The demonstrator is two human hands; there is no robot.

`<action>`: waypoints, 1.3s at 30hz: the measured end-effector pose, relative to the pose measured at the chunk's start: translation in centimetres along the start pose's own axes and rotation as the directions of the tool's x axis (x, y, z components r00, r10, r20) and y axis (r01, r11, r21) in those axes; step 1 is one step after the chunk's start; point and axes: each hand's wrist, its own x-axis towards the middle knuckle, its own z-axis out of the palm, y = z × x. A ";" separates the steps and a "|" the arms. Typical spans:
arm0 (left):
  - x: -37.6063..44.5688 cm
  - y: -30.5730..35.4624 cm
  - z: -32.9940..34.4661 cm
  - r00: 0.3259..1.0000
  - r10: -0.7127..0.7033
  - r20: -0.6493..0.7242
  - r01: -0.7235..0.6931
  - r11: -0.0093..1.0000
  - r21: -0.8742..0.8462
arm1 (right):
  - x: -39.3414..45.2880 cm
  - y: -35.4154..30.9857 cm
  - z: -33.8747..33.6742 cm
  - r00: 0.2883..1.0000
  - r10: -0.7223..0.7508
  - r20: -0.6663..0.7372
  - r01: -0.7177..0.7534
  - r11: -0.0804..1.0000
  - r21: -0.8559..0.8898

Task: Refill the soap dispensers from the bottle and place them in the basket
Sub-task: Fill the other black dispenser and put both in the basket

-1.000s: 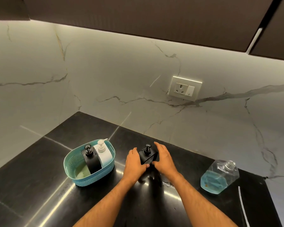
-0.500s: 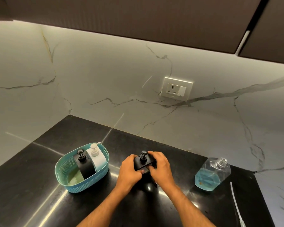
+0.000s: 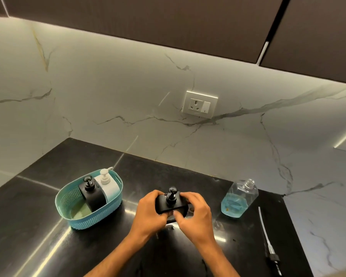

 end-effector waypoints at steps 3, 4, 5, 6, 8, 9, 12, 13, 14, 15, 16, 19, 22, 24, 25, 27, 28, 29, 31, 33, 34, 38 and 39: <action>-0.7 -0.1 -0.1 1.000 0.028 -0.010 -0.028 1.000 0.005 | -0.7 -2.0 -0.2 1.000 0.002 -0.027 -0.004 0.997 -0.073; -0.9 -0.1 -0.4 0.999 0.040 -0.002 -0.040 0.999 0.011 | -0.7 -2.5 0.1 0.999 0.001 -0.039 -0.005 0.995 -0.103; -1.1 -0.1 -0.6 0.999 0.053 0.007 -0.054 0.998 0.014 | -0.8 -2.9 0.3 0.999 0.003 -0.050 -0.010 0.991 -0.134; -1.2 0.0 -0.8 0.998 0.066 0.012 -0.066 0.998 0.015 | -0.9 -3.3 0.4 0.998 0.007 -0.057 -0.016 0.987 -0.161; -1.5 -0.1 -0.8 0.997 0.076 0.018 -0.076 0.997 0.011 | -0.9 -3.9 0.5 0.998 0.013 -0.065 -0.026 0.979 -0.204; -1.6 0.1 -0.7 0.997 0.076 0.020 -0.076 0.997 0.008 | -0.9 -3.9 0.5 0.997 0.017 -0.071 -0.032 0.975 -0.218; -2.1 0.4 -0.6 0.997 0.072 0.027 -0.072 0.997 0.003 | -0.8 -4.0 0.2 0.997 0.034 -0.070 -0.050 0.969 -0.241; -2.2 0.4 -0.6 0.997 0.068 0.034 -0.069 0.998 0.008 | -0.7 -4.0 0.1 0.997 0.039 -0.062 -0.053 0.969 -0.241; -2.4 0.5 -0.6 0.997 0.066 0.044 -0.067 0.998 0.017 | -0.7 -4.0 -0.1 0.998 0.044 -0.052 -0.055 0.970 -0.238; -2.4 0.5 -0.5 0.997 0.064 0.053 -0.065 0.998 0.023 | -0.7 -3.9 -0.3 0.998 0.051 -0.038 -0.058 0.971 -0.232; -2.4 0.5 -0.5 0.996 0.064 0.063 -0.065 0.998 0.025 | -0.8 -4.0 -0.5 0.998 0.057 -0.022 -0.061 0.971 -0.232; -2.6 0.8 -0.2 0.993 0.061 0.105 -0.062 0.998 0.012 | -0.7 -4.0 -1.6 0.996 0.069 0.048 -0.055 0.969 -0.241; -2.8 1.1 0.2 0.989 0.056 0.139 -0.054 0.998 -0.017 | -0.4 -4.2 -3.2 0.981 0.073 0.181 -0.032 0.975 -0.220; -2.9 1.2 0.5 0.987 0.056 0.148 -0.053 0.998 -0.025 | -0.2 -4.4 -4.2 0.958 0.081 0.277 -0.022 0.977 -0.210; -3.0 1.2 0.6 0.987 0.057 0.151 -0.053 0.998 -0.025 | -0.2 -4.5 -4.6 0.952 0.097 0.291 -0.025 0.971 -0.239; -3.1 1.4 0.9 0.985 0.062 0.160 -0.060 0.998 -0.016 | -0.1 -5.1 -5.1 0.964 0.120 0.238 -0.027 0.932 -0.362; -3.1 1.5 1.1 0.984 0.067 0.164 -0.067 0.998 -0.010 | -0.1 -5.4 -5.1 0.971 0.133 0.198 -0.035 0.901 -0.432; -3.2 1.6 1.3 0.984 0.073 0.163 -0.073 0.997 -0.010 | -0.1 -5.7 -5.1 0.975 0.141 0.169 -0.043 0.875 -0.483; -3.3 1.9 1.6 0.982 0.081 0.168 -0.080 0.997 -0.013 | -0.2 -6.1 -5.0 0.978 0.143 0.153 -0.046 0.861 -0.507; -3.4 2.0 1.8 0.979 0.077 0.191 -0.076 0.997 -0.013 | -0.2 -6.2 -5.2 0.971 0.134 0.199 -0.025 0.882 -0.471; -3.4 1.9 1.8 0.976 0.073 0.204 -0.072 0.997 -0.009 | -0.1 -6.1 -5.4 0.959 0.133 0.250 -0.008 0.894 -0.448; -3.6 1.6 1.9 0.974 0.063 0.216 -0.064 0.998 -0.001 | -0.2 -6.4 -6.1 0.908 0.172 0.382 0.010 0.903 -0.430; -3.6 1.6 2.0 0.975 0.063 0.212 -0.064 0.998 -0.004 | -0.2 -6.5 -6.0 0.925 0.178 0.335 -0.007 0.890 -0.455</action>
